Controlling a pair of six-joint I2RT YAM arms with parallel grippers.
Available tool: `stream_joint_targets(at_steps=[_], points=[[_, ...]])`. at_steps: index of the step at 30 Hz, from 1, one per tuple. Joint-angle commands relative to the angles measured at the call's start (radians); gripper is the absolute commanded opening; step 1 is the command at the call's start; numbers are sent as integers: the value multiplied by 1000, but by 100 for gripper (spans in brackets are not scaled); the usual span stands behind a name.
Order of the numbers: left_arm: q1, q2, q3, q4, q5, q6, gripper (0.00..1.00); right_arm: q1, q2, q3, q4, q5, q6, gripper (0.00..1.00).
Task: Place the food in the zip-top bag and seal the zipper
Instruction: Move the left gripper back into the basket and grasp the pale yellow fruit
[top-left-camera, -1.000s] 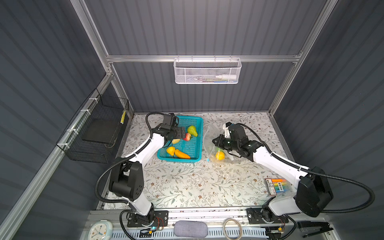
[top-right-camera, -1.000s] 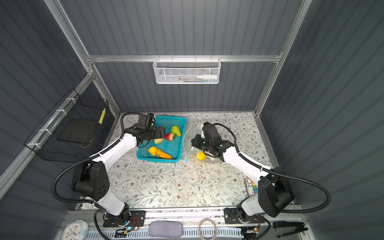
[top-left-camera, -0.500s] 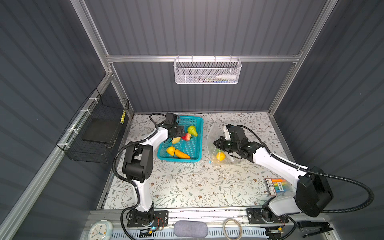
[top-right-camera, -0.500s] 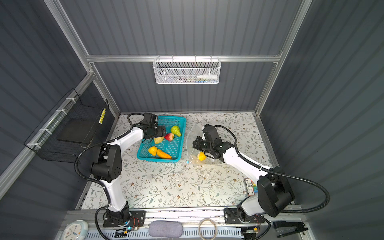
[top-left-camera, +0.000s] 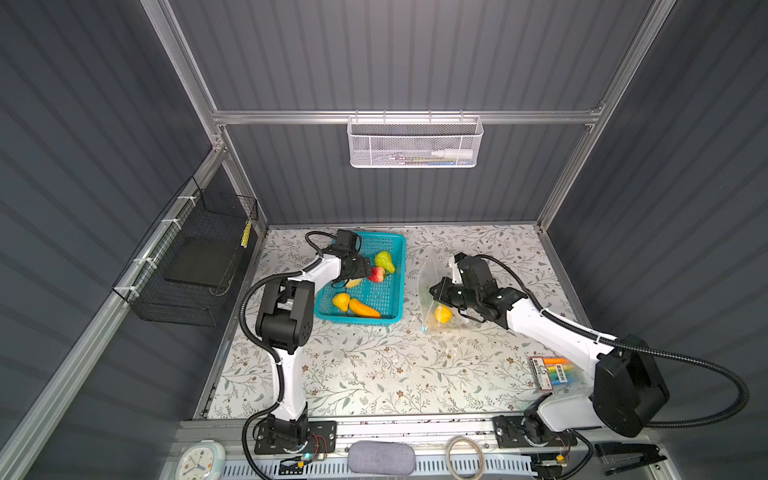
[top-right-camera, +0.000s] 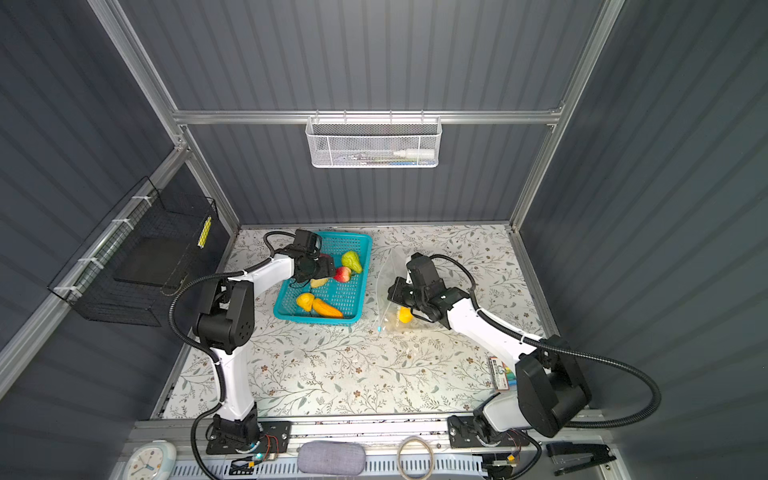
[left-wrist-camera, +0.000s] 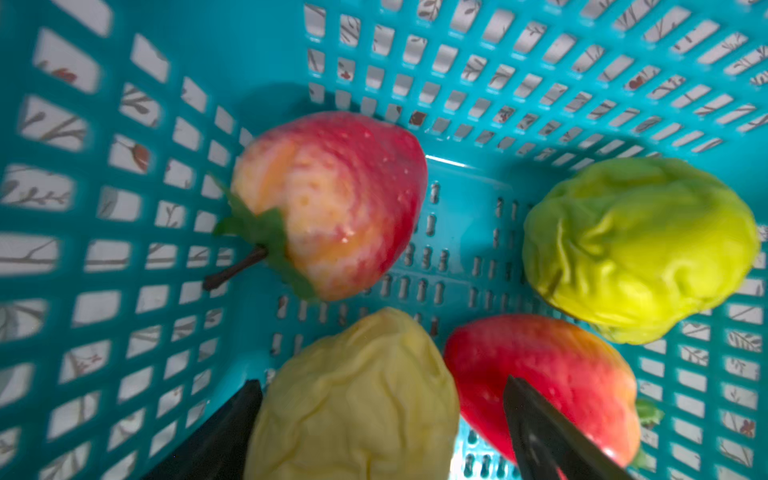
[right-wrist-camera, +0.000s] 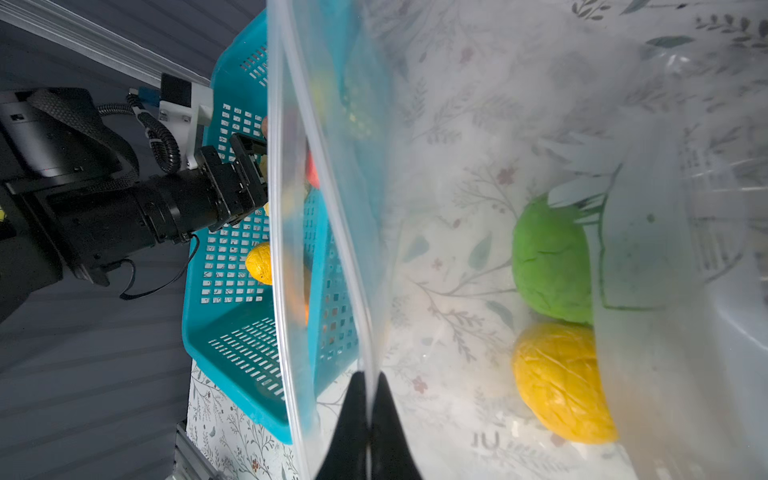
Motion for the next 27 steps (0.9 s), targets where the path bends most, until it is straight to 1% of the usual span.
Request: stream_joint_targets(at_steps=[1, 6, 10, 12, 13, 16, 18, 23, 27], points=[[5, 33, 38, -24, 14, 18, 89, -5, -17, -9, 6, 15, -1, 0], [5, 44, 36, -24, 24, 21, 83, -5, -18, -9, 6, 17, 1, 0], [4, 44, 31, -27, 23, 25, 82, -5, -16, -9, 6, 17, 1, 0], [5, 42, 29, -30, 17, 27, 79, -5, -18, -9, 6, 18, 1, 0], [5, 40, 27, -29, 16, 29, 77, -5, -18, -9, 6, 18, 1, 0], [5, 33, 24, -28, 20, 35, 64, -5, -21, -11, 4, 20, 1, 0], [5, 27, 24, -25, 21, 38, 59, -5, -20, -12, 4, 22, 1, 0], [5, -15, 31, -37, 25, 38, 59, -6, -26, -14, 3, 25, 1, 0], [5, -105, 19, -39, 53, 37, 59, -5, -34, -14, 1, 28, 2, 0]])
